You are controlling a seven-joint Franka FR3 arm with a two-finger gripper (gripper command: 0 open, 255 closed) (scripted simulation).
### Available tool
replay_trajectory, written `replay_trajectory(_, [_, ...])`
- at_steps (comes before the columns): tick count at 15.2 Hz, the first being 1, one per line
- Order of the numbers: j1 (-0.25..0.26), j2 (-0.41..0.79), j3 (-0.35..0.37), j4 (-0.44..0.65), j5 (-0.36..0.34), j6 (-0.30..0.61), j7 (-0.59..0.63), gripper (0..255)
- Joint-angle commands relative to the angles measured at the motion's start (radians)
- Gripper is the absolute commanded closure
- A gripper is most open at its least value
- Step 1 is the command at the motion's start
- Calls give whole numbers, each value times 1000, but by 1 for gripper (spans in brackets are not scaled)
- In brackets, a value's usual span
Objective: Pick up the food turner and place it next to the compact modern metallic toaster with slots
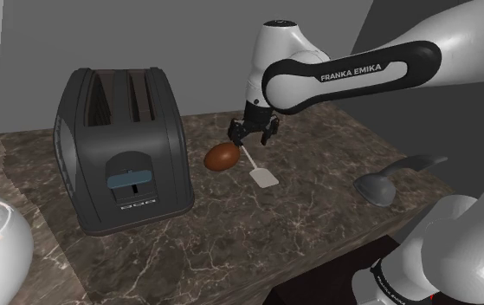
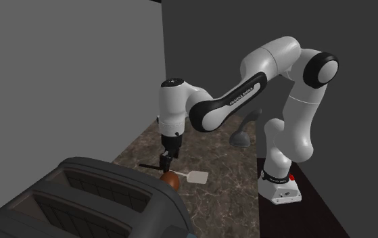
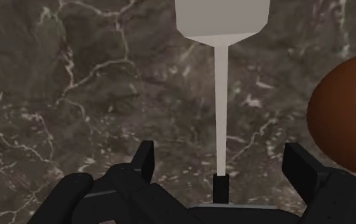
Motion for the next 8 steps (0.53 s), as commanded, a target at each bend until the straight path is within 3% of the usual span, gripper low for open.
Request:
replay_trajectory(1, [1,-19,0,31,4,-52,-3,0])
replay_trajectory(3, [2,-37,-1,73,7,-112,-6,0])
replay_trajectory(8, [2,-37,-1,73,7,-112,-6,0])
